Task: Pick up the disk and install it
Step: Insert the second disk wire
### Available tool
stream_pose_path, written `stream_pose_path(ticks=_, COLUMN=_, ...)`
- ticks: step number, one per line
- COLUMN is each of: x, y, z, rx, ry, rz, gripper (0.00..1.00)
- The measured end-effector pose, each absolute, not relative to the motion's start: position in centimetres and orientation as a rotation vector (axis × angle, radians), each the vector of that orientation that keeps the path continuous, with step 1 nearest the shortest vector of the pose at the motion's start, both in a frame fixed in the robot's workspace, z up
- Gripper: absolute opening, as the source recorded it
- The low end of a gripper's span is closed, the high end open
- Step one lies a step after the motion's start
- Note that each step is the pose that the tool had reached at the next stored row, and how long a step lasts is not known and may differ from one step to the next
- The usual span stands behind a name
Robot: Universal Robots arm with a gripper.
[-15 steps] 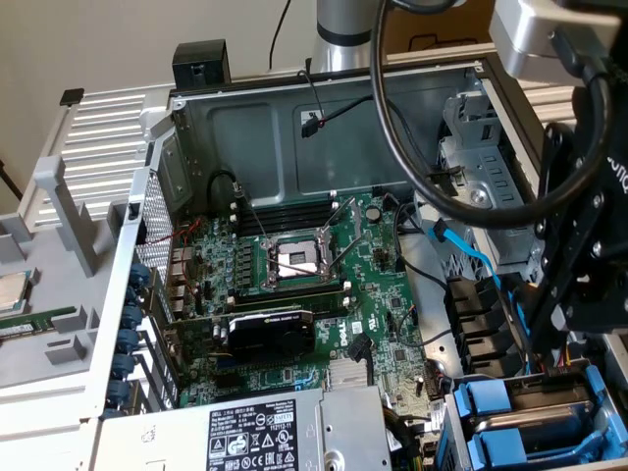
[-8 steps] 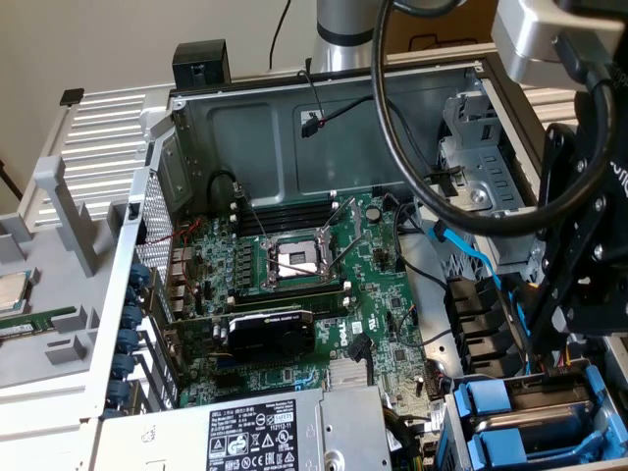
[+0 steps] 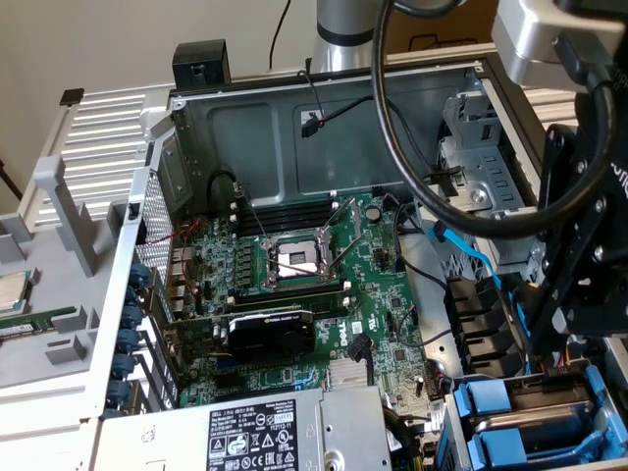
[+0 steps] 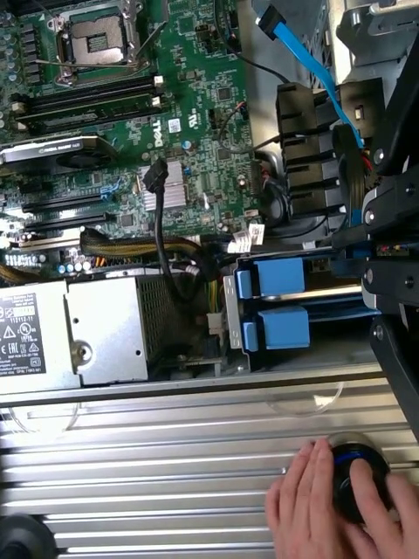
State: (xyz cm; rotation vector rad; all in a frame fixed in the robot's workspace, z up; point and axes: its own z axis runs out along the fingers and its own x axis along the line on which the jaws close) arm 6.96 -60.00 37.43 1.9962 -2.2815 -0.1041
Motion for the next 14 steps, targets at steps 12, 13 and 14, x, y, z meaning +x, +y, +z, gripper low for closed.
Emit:
stream_pose_path(ticks=12, x=6.97, y=-60.25, z=36.8, rx=1.979, ry=-2.26, rz=-0.163, gripper=0.16)
stream_pose_path(ticks=13, x=6.98, y=-60.34, z=36.78, rx=1.982, ry=-2.263, rz=-0.17, gripper=0.16)
stream_pose_path(ticks=14, x=6.98, y=-60.42, z=36.74, rx=1.985, ry=-2.264, rz=-0.176, gripper=0.16)
